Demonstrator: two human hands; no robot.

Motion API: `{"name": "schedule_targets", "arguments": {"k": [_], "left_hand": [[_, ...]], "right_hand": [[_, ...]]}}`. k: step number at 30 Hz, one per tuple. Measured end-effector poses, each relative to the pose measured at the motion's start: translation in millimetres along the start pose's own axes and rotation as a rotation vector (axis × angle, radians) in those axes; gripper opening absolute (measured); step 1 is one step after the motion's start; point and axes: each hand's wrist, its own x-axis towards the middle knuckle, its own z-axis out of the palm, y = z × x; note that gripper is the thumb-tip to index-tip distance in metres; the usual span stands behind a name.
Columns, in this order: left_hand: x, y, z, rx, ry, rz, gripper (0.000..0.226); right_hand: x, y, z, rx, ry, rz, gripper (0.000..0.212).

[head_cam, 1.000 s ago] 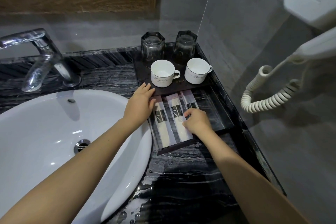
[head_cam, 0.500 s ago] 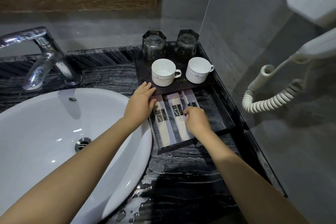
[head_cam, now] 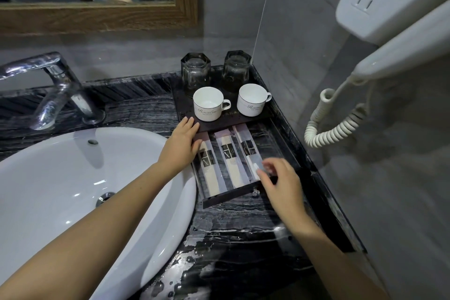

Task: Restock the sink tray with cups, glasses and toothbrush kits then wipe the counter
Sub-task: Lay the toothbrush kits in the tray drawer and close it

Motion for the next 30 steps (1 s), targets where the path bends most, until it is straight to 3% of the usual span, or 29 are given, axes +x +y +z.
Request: {"name": "schedule_targets", "arguments": {"k": [4, 10, 15, 30], "left_hand": [[-3, 1, 0, 0.009, -0.043, 0.000, 0.057], [-3, 4, -1, 0.025, -0.072, -0.016, 0.059], [-2, 3, -1, 0.026, -0.071, -0.020, 0.059], [0, 0, -2, -0.010, -0.055, -0.019, 0.059]], "right_hand": [[-34, 12, 2, -0.063, 0.126, 0.018, 0.018], [-40, 23, 30, 0.182, -0.012, 0.297, 0.025], [-29, 19, 46, 0.308, 0.077, 0.351, 0.022], [29, 11, 70, 0.254, 0.133, 0.360, 0.011]]}}
